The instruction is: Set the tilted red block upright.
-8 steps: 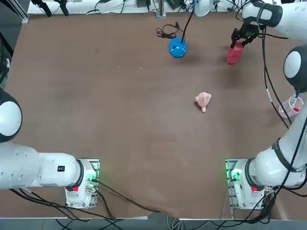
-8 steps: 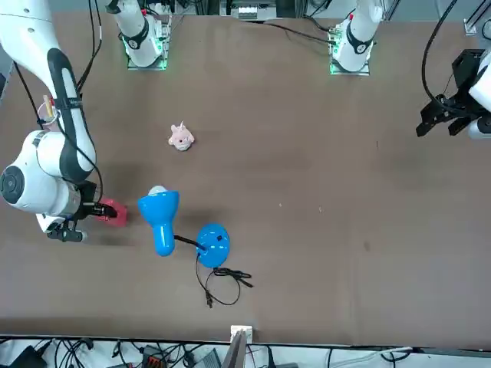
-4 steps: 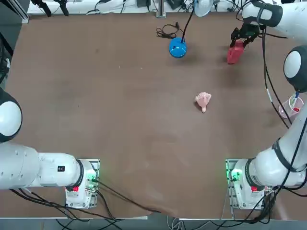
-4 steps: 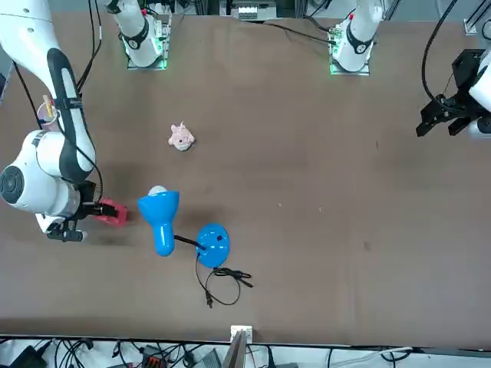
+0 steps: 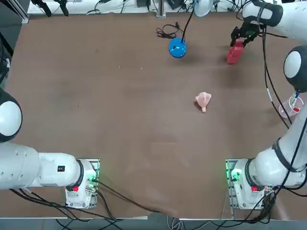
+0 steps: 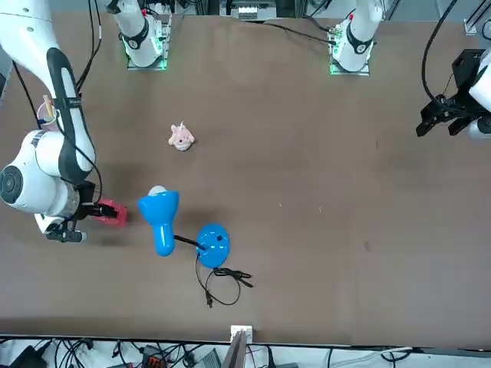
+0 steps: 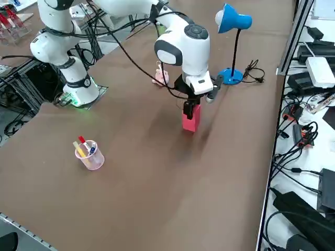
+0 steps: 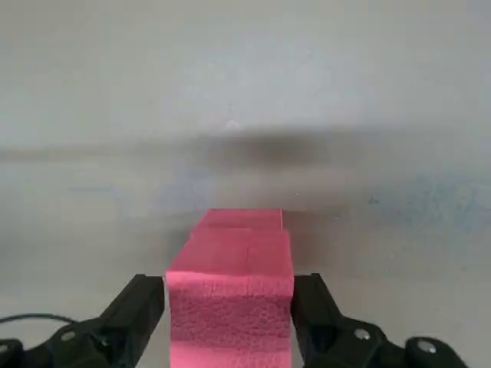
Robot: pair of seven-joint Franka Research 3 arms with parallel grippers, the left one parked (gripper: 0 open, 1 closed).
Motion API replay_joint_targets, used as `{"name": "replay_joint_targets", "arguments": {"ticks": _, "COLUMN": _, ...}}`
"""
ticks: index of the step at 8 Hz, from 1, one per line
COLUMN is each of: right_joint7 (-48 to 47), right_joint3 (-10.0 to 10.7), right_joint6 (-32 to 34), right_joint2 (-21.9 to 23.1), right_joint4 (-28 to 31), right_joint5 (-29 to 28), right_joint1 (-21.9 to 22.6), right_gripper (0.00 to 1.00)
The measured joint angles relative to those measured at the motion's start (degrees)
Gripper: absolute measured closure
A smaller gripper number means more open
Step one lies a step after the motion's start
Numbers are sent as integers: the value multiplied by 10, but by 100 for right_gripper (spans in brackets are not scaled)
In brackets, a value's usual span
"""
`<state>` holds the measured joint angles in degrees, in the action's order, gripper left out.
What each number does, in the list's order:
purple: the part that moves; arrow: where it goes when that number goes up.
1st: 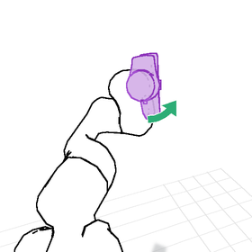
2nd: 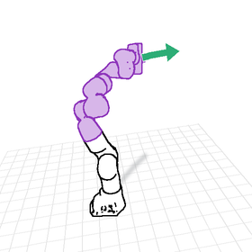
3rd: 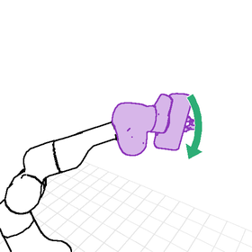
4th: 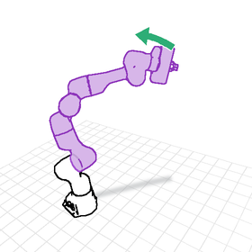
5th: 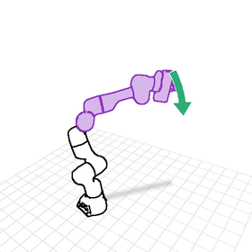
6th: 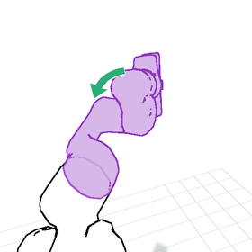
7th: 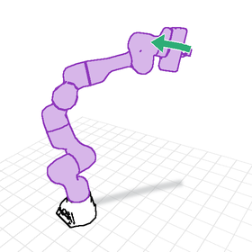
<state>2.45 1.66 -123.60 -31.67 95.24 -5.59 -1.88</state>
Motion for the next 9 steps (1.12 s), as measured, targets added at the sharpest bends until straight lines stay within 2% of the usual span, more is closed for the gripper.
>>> {"name": "replay_joint_targets", "arguments": {"ticks": 6, "right_joint7": 2, "right_joint3": 0, "right_joint6": 31, "right_joint2": 63, "right_joint4": -4, "right_joint5": 0, "right_joint1": 0, "right_gripper": 0}}
{"name": "replay_joint_targets", "arguments": {"ticks": 9, "right_joint7": 2, "right_joint3": -2, "right_joint6": 54, "right_joint2": 121, "right_joint4": -14, "right_joint5": 0, "right_joint1": 1, "right_gripper": 0}}
